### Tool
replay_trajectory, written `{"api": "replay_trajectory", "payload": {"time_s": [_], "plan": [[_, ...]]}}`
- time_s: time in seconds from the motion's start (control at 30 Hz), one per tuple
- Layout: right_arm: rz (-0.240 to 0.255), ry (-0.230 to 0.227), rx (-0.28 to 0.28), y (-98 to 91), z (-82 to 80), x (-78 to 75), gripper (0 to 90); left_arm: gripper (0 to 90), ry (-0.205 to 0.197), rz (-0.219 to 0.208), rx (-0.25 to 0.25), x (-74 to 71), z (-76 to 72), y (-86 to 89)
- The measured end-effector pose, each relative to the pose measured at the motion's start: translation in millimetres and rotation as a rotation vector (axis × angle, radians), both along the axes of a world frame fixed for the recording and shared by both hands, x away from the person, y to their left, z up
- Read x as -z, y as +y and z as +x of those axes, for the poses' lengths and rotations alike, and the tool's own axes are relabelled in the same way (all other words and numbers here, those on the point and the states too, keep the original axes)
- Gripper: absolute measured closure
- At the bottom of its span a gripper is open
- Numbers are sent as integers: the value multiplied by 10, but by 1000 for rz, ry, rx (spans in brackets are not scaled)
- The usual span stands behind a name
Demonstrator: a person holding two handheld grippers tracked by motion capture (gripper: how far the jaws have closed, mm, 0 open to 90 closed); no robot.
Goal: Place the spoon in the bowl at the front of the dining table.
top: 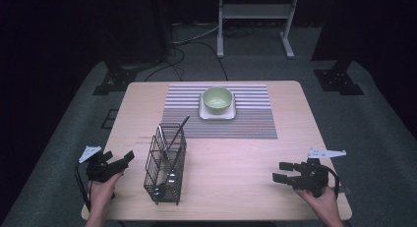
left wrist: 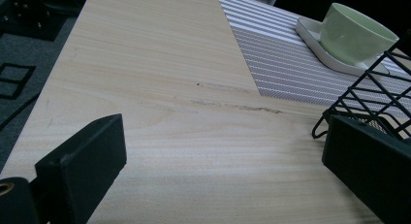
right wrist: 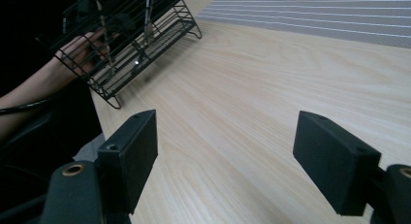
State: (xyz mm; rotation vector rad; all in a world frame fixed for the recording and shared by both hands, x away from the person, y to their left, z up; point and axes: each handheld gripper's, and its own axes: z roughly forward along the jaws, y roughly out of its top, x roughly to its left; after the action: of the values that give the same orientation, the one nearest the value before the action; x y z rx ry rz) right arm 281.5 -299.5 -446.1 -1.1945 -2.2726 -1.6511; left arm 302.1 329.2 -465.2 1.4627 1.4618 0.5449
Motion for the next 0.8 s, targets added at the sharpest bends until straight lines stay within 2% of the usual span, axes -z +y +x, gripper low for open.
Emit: {"api": "replay_trajectory", "payload": {"time_s": [0.2,0.8], "plan": [[-14,9,-42,139,47,-67,225,10,-2,-4,-3,-6,-11,14],[-5,22,-122,442,207,-345,220,10,-5,-11,-6,-8,-24,22]]}}
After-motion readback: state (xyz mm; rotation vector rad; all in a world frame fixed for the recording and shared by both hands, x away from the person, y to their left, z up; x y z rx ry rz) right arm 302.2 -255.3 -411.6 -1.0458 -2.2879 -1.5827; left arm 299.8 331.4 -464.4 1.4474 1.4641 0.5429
